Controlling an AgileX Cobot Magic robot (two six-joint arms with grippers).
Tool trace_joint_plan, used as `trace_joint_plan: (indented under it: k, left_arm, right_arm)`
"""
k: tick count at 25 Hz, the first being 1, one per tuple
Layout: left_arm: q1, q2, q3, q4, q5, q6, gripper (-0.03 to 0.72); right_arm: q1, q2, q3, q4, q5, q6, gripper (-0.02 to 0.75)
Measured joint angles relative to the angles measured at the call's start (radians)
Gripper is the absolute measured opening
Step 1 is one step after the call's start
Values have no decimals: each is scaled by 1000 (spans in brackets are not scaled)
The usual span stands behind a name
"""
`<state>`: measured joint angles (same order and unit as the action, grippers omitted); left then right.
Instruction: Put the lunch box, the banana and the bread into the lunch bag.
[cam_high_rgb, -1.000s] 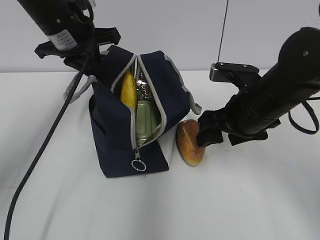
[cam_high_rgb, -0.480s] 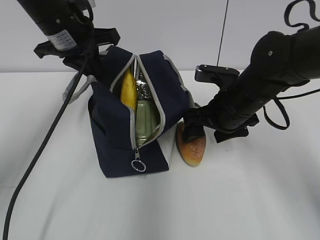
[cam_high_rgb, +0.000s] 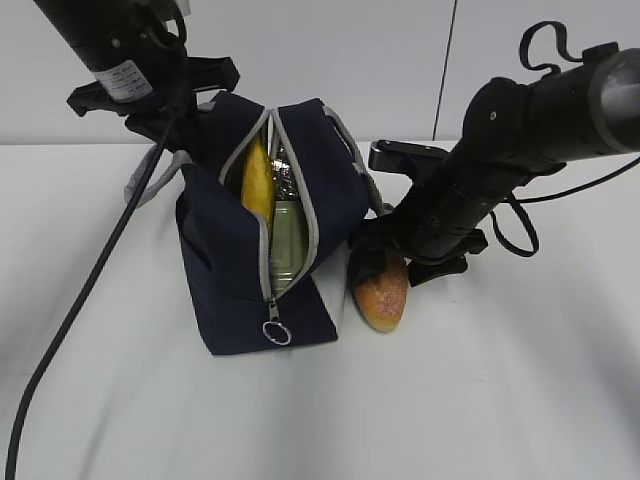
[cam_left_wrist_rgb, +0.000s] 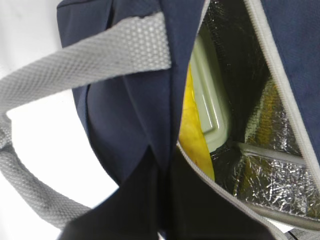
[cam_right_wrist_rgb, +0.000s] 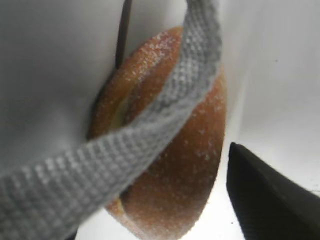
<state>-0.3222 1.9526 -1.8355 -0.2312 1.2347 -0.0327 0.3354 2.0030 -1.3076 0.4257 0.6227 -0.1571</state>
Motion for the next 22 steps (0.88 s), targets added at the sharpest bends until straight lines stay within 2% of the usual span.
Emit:
trace_joint_plan:
  k: [2, 7, 10, 14, 22]
  left_arm:
    - [0, 0, 0, 0, 0, 0, -1]
    - [0, 0, -1, 4, 0, 0, -1]
    - [0, 0, -1, 4, 0, 0, -1]
    - [0, 0, -1, 4, 0, 0, -1]
    - [0, 0, -1, 4, 0, 0, -1]
  right_arm:
    - [0, 14, -13, 9, 11, -2, 617]
    - [0, 17, -20, 11, 27, -2, 473]
    - [0, 17, -22, 11, 40, -2, 422]
    - [0, 14, -23, -29, 63, 1, 411]
    - [-60, -90, -23, -303, 152, 137, 410]
